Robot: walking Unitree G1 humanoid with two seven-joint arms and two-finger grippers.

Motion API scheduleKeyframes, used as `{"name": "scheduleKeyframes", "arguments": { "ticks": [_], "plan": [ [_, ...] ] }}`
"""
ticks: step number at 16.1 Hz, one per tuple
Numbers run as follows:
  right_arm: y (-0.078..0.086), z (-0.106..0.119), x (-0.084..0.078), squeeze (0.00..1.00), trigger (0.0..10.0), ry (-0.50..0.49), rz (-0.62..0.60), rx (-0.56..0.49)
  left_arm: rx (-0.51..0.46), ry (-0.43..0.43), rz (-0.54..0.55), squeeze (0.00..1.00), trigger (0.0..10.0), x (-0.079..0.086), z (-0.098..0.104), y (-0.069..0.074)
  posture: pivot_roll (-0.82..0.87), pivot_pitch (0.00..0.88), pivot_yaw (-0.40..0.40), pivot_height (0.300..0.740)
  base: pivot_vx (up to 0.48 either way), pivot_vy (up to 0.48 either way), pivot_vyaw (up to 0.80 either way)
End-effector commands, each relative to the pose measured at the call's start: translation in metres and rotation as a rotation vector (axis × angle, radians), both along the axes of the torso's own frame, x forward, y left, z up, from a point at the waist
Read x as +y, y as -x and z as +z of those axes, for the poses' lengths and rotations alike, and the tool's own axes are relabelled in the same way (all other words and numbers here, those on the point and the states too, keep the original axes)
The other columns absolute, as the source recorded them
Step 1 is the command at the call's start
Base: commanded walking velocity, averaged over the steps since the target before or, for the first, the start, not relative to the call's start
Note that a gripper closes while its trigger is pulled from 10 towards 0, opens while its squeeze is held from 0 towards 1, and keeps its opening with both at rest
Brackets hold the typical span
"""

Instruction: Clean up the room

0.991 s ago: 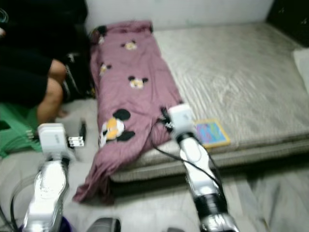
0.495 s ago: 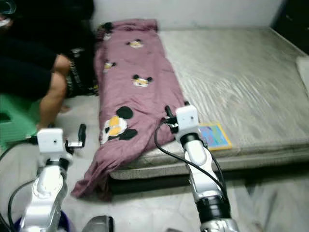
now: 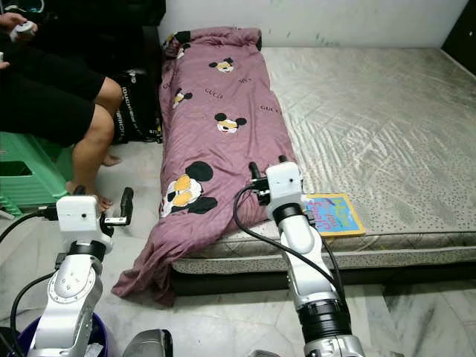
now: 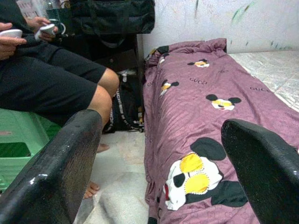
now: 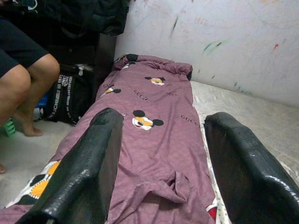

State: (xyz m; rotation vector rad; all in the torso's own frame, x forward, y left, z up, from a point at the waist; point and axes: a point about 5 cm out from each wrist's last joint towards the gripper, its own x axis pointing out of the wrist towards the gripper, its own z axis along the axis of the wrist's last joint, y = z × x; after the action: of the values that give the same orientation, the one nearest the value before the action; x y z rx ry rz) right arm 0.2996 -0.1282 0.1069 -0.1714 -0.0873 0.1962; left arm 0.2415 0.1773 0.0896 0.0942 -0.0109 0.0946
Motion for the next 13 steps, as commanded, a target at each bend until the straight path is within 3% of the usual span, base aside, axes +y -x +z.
{"name": "scheduleKeyframes", "arguments": {
  "ticks": [1, 13],
  "plan": [
    [-0.0021, 0.0040, -0.0004, 0.00, 10.0, 0.001, 0.006, -0.007, -0.010, -0.009, -0.005, 0.00, 10.0, 0.0015, 0.0031, -0.0005, -0.04, 0.025, -0.038, 0.740, 0.000, 0.000, 0.00],
    [-0.0041, 0.0042, 0.0006, 0.00, 10.0, -0.001, 0.004, -0.006, -0.016, -0.015, -0.027, 0.00, 10.0, -0.0006, 0.0042, -0.0033, -0.03, 0.020, -0.036, 0.740, 0.282, 0.000, 0.00]
  ]
}}
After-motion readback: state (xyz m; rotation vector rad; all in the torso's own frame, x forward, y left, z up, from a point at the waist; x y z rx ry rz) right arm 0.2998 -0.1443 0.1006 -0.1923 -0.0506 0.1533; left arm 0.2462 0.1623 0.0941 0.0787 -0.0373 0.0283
